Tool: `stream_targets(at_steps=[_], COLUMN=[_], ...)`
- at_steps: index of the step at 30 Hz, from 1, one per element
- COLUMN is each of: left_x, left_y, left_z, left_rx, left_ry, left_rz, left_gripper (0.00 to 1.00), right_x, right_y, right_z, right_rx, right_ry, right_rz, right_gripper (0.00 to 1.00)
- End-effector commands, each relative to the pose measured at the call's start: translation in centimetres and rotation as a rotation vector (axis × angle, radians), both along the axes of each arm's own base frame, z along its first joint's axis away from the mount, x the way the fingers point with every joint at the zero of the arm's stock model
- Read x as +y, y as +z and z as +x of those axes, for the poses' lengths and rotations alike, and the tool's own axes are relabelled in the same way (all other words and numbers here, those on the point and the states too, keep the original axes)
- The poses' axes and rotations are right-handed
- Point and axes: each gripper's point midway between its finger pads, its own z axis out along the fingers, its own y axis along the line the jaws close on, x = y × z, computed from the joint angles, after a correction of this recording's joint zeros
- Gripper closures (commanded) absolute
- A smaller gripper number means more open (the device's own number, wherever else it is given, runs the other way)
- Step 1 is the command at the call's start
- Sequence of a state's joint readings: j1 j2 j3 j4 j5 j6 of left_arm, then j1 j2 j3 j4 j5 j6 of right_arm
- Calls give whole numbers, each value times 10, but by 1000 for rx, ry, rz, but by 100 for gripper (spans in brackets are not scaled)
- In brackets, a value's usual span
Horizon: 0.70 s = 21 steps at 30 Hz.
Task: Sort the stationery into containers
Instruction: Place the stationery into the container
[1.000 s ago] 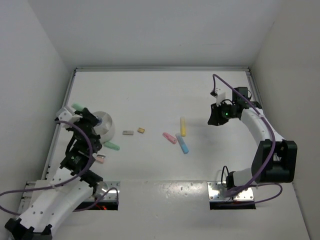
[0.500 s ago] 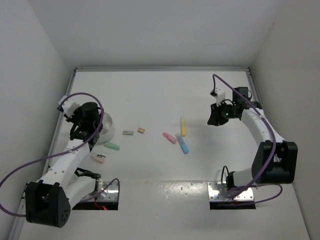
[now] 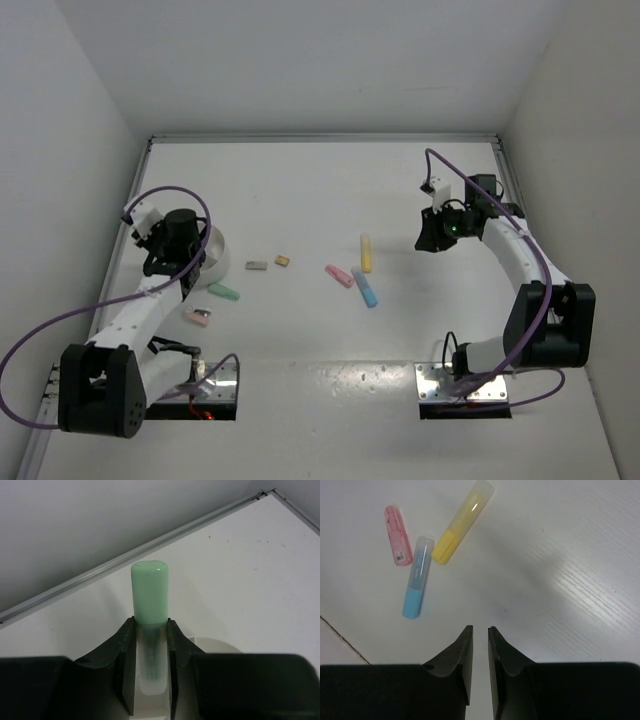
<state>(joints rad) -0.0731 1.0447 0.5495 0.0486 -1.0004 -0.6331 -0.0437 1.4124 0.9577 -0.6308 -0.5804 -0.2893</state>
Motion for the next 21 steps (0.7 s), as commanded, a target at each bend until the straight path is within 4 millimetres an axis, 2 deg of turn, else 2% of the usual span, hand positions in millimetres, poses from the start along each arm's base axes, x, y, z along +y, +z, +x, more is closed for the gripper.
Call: stream_targets(at_steps=[1, 8, 11, 12, 14, 15, 18, 19, 20, 21], left_x=[-3, -8, -11, -11, -11, -11, -10, -9, -8, -8], left_y=[9, -11, -15, -20, -21, -24, -21, -14, -16, -13], left_z=[11, 17, 24, 23, 23, 23, 23, 23, 22, 22], left_rx=[-52, 19, 33, 45, 47, 56, 56, 37, 49, 40], left_ry=[-14, -23, -30, -27, -14, -13, -5, 4, 4, 4], left_rz=[-5, 6, 3, -2, -7, -6, -2, 1, 3, 2], left_gripper=[100, 100, 94, 87, 83, 71, 49, 49, 49, 44], right_x=[4, 4, 4, 4, 4, 4, 5, 5, 5, 5], right_y=[24, 23, 23, 23, 23, 23, 24, 24, 24, 24], right_z=[11, 9, 10, 10, 10, 10, 9, 9, 9, 9], right_rx=[-90, -81, -86, -86, -86, -86, -87, -87, -87, -87], right_ry=[31, 31, 37, 37, 37, 37, 41, 41, 41, 41], right_rz=[13, 14, 10, 10, 10, 10, 18, 18, 18, 18], right_gripper=[81, 81, 81, 81, 81, 81, 81, 81, 81, 81])
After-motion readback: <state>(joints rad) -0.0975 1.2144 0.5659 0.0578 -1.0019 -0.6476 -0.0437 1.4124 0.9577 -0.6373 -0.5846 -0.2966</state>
